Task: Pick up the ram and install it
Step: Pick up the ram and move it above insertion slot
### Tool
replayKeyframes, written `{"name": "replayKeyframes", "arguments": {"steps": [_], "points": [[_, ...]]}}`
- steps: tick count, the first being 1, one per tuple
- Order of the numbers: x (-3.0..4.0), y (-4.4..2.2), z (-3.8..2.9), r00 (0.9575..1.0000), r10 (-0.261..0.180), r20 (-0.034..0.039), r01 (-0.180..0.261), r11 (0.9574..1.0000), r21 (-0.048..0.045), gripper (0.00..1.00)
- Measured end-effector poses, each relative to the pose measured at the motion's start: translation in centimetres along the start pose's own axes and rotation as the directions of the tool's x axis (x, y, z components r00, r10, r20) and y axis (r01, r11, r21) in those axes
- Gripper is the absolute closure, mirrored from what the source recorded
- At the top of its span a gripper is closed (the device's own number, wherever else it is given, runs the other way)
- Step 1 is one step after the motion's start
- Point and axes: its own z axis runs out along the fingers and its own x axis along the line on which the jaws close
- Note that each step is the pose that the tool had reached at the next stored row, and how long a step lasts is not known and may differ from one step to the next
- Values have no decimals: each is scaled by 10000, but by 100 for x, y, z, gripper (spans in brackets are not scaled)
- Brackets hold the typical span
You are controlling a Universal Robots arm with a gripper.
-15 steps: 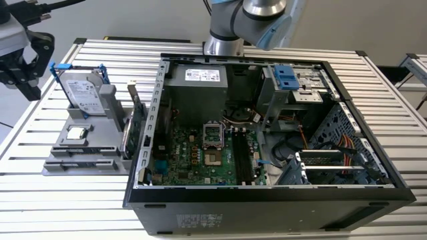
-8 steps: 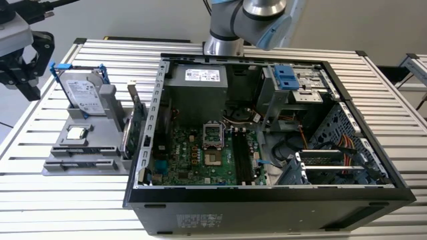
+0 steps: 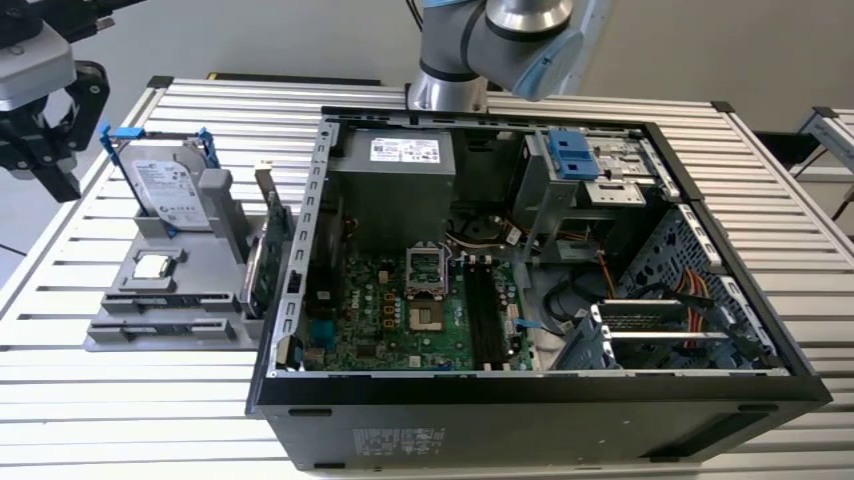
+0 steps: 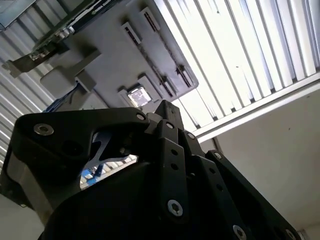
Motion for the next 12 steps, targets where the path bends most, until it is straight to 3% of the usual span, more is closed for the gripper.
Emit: {"name": "replayKeyframes", "arguments": {"steps": [6, 12], "points": [[0, 0, 0, 9984, -558, -25, 558, 9984, -10, 100], [0, 0, 0, 9935, -1139, -51, 1139, 9935, -22, 100]]}}
